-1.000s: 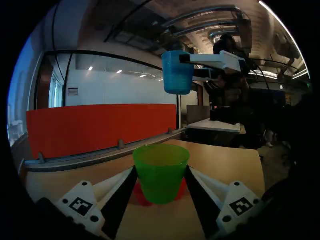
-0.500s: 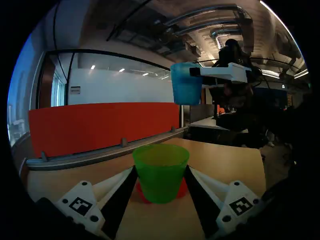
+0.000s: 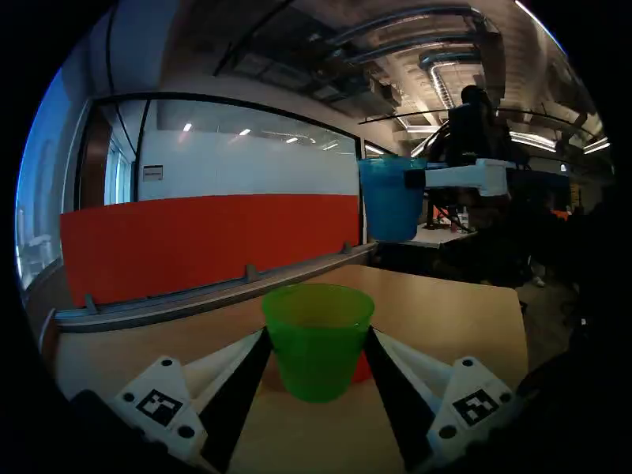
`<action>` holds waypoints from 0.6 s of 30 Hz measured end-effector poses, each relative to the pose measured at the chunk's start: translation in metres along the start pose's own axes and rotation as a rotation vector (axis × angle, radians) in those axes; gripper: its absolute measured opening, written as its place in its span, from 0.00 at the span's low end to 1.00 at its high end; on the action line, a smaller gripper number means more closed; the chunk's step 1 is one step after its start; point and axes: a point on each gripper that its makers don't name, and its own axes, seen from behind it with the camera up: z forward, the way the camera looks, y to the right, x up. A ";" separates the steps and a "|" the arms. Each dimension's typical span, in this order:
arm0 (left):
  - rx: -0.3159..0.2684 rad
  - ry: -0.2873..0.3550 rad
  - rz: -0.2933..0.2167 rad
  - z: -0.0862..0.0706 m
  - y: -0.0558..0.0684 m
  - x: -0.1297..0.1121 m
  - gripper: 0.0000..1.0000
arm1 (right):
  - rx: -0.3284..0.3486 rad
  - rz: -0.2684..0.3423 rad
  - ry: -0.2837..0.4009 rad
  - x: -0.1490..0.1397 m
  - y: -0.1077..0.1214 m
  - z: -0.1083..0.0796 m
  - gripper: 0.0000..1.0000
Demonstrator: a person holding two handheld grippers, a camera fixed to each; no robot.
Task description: Pour water
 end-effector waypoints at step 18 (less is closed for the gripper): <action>0.008 -0.106 -0.007 0.001 -0.009 -0.032 0.82 | 0.047 -0.014 -0.022 -0.045 -0.017 -0.002 0.91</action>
